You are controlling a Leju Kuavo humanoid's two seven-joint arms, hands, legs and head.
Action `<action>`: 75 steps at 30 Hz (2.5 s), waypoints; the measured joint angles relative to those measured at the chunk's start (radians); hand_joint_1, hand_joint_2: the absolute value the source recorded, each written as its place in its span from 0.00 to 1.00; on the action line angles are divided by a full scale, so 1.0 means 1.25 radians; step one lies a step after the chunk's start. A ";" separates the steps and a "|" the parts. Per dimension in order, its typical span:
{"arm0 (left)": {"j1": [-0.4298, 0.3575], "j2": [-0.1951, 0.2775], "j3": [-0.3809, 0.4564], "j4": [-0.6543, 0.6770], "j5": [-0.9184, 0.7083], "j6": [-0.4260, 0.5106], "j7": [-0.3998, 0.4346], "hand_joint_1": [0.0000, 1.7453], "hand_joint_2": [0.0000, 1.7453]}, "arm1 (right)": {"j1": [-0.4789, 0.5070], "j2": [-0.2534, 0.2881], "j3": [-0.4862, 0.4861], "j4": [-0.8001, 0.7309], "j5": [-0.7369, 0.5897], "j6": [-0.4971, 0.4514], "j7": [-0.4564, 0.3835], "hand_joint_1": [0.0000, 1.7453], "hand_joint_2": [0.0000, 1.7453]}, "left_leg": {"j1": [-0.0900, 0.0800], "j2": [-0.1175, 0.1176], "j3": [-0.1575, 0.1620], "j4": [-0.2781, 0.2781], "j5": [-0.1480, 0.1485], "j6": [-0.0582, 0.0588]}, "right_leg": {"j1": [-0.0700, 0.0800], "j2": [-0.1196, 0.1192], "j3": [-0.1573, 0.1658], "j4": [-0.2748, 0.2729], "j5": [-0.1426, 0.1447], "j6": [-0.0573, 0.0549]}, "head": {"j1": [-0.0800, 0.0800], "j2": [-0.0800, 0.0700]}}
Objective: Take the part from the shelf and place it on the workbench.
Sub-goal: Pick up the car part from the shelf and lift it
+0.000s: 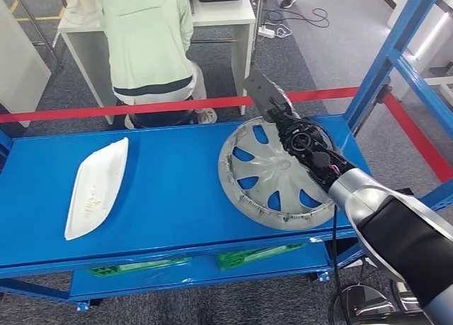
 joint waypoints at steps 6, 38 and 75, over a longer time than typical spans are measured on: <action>-0.001 0.000 -0.005 0.000 0.006 0.000 0.000 0.00 0.00 | 0.001 0.000 0.010 -0.001 0.022 -0.018 0.010 0.00 0.00 | -0.003 0.001 0.001 0.000 0.000 0.003 | -0.004 0.000 0.000 -0.002 0.000 0.024 | -0.001 0.000; 0.000 0.000 -0.011 0.000 0.070 0.019 0.015 0.00 0.00 | 0.112 -0.005 0.048 -0.237 0.408 0.005 0.309 0.00 1.00 | -0.001 0.002 0.007 -0.004 0.002 0.002 | -0.003 0.001 0.001 0.001 -0.001 0.023 | -0.011 0.000; 0.001 0.000 -0.042 0.000 0.099 0.023 0.018 0.00 0.00 | 0.381 -0.047 0.022 -0.591 0.639 0.081 0.392 0.00 1.00 | -0.001 0.002 0.008 -0.005 0.001 0.002 | -0.003 0.001 0.002 0.000 -0.003 0.023 | -0.012 0.000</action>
